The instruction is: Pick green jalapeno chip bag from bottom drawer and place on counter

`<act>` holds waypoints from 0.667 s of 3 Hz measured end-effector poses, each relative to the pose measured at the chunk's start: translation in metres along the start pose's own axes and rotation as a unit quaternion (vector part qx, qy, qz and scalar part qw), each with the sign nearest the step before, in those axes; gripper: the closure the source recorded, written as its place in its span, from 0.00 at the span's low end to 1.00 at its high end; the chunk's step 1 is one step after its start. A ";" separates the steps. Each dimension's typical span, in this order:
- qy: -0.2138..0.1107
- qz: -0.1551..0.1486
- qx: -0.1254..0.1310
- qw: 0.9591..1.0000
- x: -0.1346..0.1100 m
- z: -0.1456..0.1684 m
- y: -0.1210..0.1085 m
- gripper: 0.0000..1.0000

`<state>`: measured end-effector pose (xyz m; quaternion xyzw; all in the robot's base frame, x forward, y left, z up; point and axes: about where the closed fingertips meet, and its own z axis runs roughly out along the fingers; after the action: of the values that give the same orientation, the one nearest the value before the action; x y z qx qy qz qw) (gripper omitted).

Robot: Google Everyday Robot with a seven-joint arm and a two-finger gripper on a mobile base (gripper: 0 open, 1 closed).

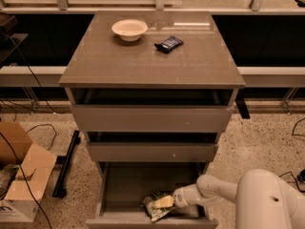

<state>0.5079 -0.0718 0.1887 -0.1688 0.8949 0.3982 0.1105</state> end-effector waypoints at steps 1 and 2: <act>0.002 -0.013 0.005 1.000 -0.003 0.000 0.011 0.49; -0.007 -0.044 0.012 0.999 -0.012 -0.013 0.039 0.80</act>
Offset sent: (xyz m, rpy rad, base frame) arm -0.0053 0.0194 0.0607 -0.0445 -0.1218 0.0504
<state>0.5029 -0.0546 0.2283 -0.2043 0.8904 0.3833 0.1362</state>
